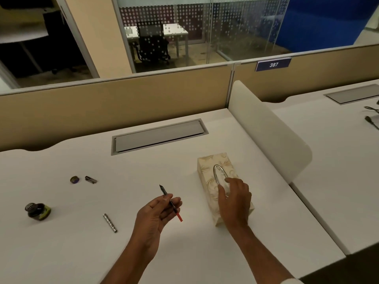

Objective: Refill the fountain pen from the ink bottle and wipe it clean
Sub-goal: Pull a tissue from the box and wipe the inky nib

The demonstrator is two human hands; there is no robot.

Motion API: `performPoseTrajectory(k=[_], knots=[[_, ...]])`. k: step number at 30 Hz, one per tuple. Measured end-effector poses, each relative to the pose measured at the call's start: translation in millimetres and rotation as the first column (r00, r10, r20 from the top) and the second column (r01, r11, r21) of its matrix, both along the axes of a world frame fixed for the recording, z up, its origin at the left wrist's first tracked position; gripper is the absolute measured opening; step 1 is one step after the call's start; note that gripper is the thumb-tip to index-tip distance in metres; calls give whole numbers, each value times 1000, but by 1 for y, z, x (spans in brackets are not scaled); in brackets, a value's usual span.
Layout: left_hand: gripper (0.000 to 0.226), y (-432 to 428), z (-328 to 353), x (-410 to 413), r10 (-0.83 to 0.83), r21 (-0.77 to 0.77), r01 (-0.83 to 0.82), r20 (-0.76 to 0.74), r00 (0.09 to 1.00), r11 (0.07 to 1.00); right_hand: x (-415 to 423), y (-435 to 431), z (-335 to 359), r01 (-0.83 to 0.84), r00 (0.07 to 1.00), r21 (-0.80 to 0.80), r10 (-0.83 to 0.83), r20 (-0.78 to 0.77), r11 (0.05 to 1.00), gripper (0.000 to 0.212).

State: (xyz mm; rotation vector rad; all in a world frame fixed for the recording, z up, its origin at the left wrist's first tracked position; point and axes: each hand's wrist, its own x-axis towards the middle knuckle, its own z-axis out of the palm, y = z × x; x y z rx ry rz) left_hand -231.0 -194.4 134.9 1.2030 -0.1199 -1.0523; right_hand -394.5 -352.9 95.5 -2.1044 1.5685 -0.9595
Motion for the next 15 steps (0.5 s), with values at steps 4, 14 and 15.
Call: performPoseTrajectory(k=[4, 14, 15], knots=[[22, -21, -7, -12, -36, 3, 36, -54, 998, 999, 2, -12, -8, 22, 995, -2, -22, -96, 1000, 24], [18, -70, -22, -44, -79, 11, 82, -159, 984, 997, 5, -24, -20, 60, 996, -21, -61, -61, 998, 13], [18, -73, -22, -47, -81, 13, 85, -165, 983, 996, 5, -24, -20, 62, 997, -13, -62, -53, 998, 13]])
